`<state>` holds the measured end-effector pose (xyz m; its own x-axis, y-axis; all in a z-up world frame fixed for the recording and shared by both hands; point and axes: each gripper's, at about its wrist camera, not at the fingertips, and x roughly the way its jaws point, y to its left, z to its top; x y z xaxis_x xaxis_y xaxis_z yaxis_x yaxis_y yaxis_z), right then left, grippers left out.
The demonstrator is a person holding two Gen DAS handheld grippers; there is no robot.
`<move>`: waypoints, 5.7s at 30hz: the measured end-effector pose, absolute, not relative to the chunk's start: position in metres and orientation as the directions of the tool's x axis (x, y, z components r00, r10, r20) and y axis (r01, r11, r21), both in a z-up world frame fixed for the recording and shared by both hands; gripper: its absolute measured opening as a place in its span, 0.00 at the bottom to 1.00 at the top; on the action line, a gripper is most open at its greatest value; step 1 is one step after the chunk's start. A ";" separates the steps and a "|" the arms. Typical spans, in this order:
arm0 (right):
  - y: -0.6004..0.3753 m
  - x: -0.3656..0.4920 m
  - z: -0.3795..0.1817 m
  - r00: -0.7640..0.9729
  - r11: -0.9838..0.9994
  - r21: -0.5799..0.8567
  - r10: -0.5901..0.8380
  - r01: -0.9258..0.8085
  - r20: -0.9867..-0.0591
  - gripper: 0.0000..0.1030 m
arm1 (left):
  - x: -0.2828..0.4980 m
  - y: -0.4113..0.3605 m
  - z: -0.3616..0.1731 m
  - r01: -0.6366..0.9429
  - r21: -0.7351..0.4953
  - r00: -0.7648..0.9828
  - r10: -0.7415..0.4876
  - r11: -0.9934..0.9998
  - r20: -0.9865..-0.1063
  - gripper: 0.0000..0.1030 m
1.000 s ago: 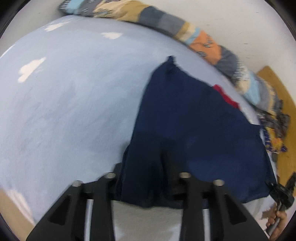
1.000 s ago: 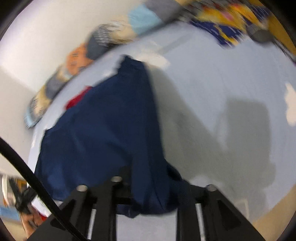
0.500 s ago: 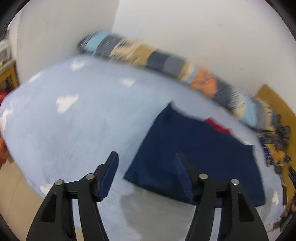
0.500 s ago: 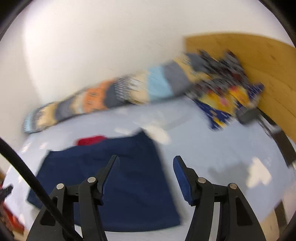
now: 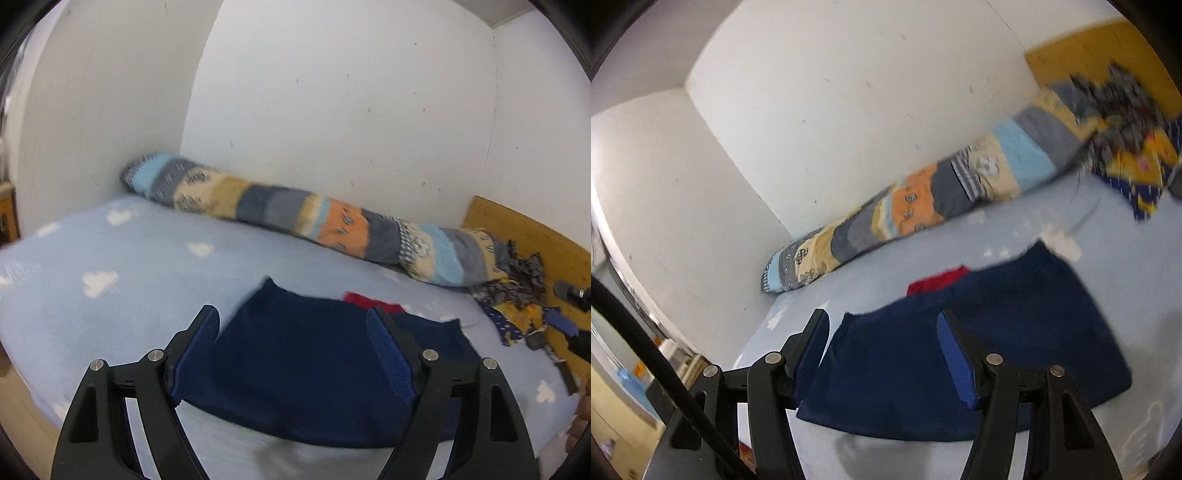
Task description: Fold large clothes
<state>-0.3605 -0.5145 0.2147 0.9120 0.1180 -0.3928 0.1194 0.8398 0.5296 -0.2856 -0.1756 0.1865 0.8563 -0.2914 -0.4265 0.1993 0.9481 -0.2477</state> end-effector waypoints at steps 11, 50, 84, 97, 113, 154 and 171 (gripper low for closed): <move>-0.484 -0.233 0.132 0.719 0.897 0.367 0.086 0.245 -0.690 0.31 | -0.224 -0.231 0.155 0.266 -0.124 0.720 -0.283 0.956 -0.633 0.80; -0.550 -0.205 0.091 0.628 0.834 0.452 0.173 0.316 -0.758 0.45 | -0.110 -0.216 0.098 0.158 -0.081 0.607 -0.162 0.984 -0.778 0.80; -0.675 -0.285 0.041 0.594 0.700 0.520 0.169 0.489 -0.786 0.63 | -0.150 -0.280 0.075 0.434 -0.007 0.464 -0.230 0.901 -0.855 0.80; -0.728 -0.351 -0.013 0.547 0.669 0.576 0.292 0.470 -0.785 0.63 | -0.151 -0.303 0.058 0.482 0.048 0.449 -0.200 0.875 -0.871 0.80; -0.700 -0.283 -0.035 0.554 0.567 0.750 0.523 0.341 -0.647 0.86 | -0.147 -0.314 0.048 0.500 0.053 0.444 -0.203 0.865 -0.873 0.80; -0.601 -0.259 0.102 0.771 0.455 0.876 0.496 0.161 -0.399 0.14 | -0.115 -0.286 0.091 0.310 0.013 0.632 -0.196 0.951 -0.749 0.86; -0.530 -0.229 0.115 0.771 0.404 0.909 0.544 0.106 -0.332 0.14 | -0.122 -0.258 0.112 0.274 0.027 0.692 -0.178 0.961 -0.700 0.84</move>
<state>-0.2294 -0.5295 0.1146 0.7706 0.5442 -0.3318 0.1060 0.4039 0.9087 -0.1221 -0.2584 0.1120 0.6918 -0.1775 -0.7000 0.2738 0.9614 0.0267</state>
